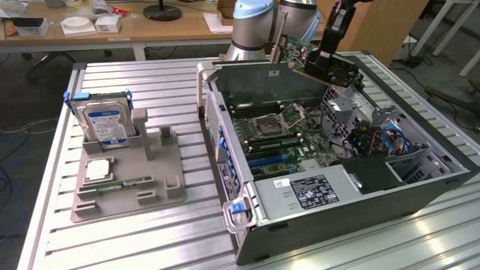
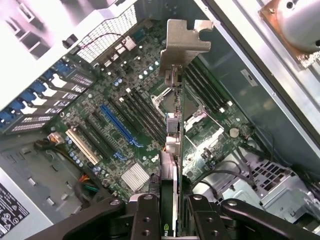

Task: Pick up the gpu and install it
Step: 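Insert the gpu into the slot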

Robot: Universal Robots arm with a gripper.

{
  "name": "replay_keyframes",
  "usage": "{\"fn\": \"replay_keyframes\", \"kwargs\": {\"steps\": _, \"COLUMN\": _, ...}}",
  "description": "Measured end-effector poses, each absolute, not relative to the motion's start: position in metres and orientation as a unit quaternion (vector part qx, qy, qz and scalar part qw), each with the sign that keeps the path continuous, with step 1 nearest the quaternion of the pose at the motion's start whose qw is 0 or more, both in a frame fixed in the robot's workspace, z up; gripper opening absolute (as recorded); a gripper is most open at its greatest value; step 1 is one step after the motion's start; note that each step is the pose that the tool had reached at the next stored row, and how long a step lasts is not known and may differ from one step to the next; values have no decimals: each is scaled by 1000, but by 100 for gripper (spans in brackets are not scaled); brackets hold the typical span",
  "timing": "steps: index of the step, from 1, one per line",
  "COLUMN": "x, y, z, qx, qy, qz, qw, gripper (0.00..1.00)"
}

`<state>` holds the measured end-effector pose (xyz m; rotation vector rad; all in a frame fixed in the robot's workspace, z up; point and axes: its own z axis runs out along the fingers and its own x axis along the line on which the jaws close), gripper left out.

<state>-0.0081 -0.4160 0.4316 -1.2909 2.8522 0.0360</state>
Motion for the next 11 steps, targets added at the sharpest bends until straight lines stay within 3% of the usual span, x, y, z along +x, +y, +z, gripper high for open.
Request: {"fn": "replay_keyframes", "kwargs": {"steps": 11, "x": -8, "y": -416, "z": 432, "qx": -465, "qy": 885, "qz": 12, "qw": 5, "gripper": 26}}
